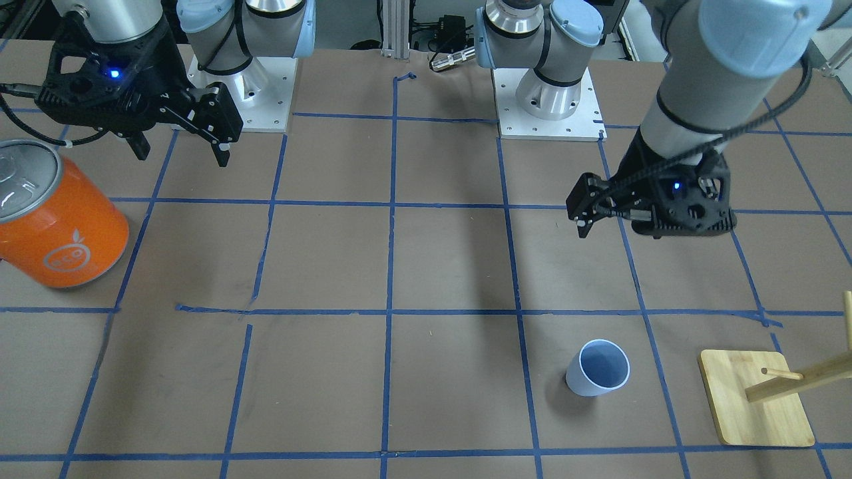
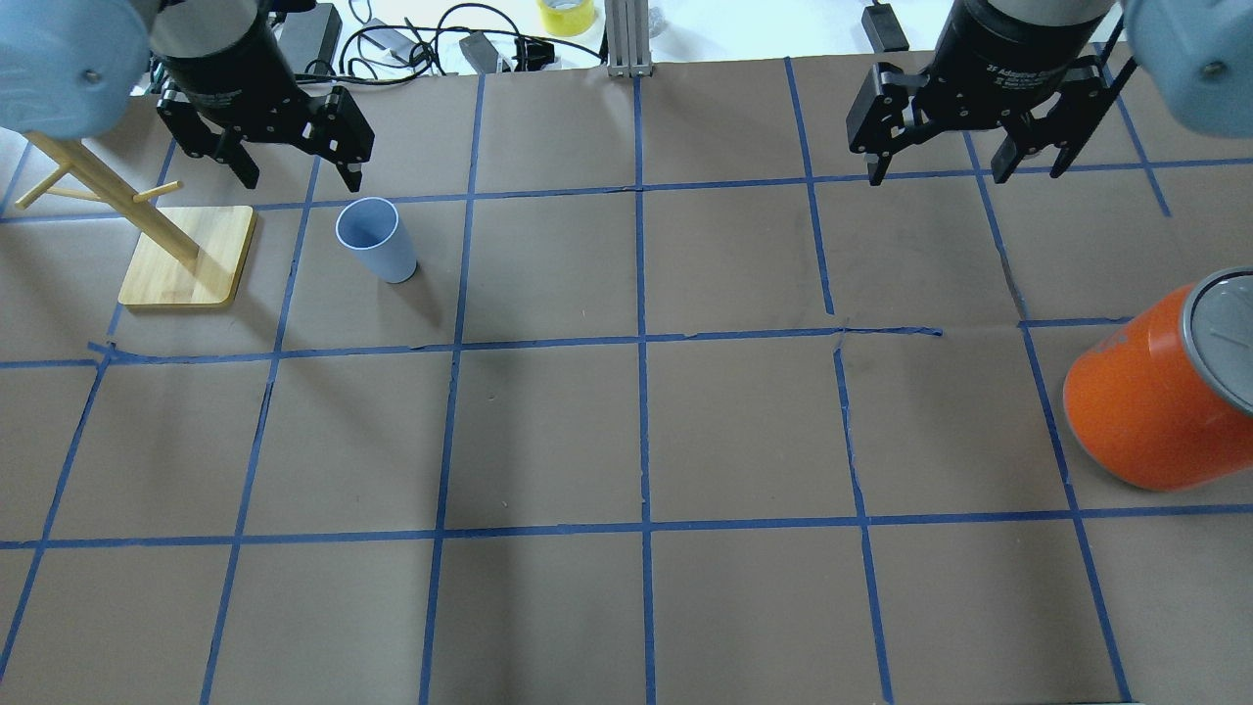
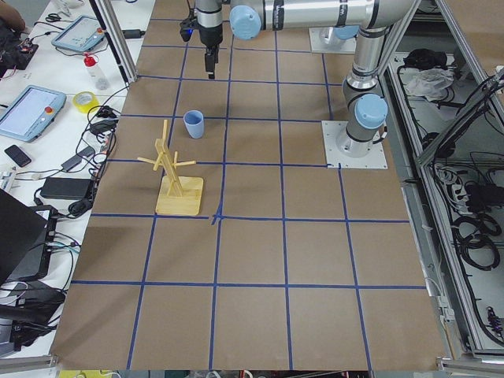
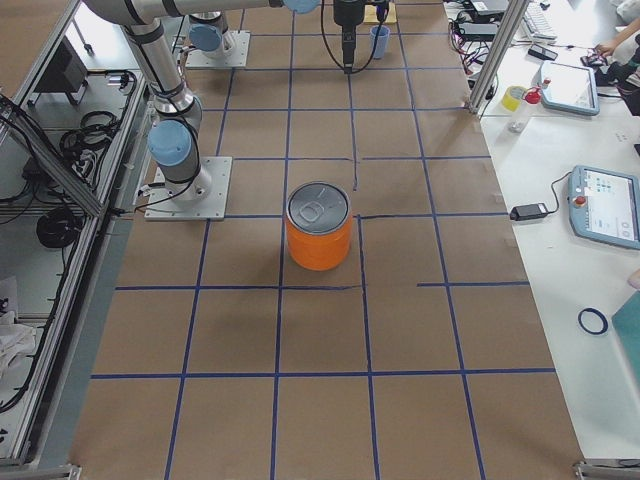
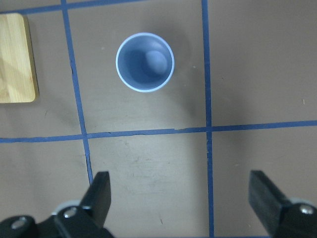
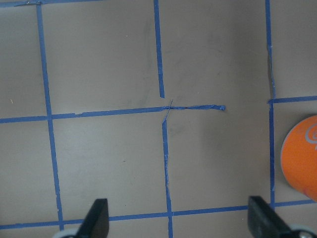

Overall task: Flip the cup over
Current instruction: 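Open the left gripper and raise it away from the cup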

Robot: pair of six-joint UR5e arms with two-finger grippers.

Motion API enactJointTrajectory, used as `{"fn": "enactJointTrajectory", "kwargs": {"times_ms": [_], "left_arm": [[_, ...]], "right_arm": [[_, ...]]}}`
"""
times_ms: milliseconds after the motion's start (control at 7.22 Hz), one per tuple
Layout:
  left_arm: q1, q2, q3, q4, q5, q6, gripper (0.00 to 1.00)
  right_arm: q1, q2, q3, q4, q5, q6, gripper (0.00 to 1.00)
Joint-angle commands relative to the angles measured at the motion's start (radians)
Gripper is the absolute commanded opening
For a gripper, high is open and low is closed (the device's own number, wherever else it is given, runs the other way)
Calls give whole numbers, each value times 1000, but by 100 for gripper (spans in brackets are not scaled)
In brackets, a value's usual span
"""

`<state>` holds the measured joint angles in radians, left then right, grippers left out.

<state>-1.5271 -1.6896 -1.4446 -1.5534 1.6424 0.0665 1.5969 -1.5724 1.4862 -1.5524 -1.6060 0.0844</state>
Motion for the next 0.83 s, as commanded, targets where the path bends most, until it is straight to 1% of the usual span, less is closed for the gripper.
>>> {"fn": "enactJointTrajectory", "kwargs": {"times_ms": [0,692], "left_arm": [[-13,96,-19,-47,-89,-43,100],[-18,128,-71,-50,-92,-31,100]], "right_arm": [[0,0,0,0,-2,0,100],[1,0,0,2,-2,0,100]]}}
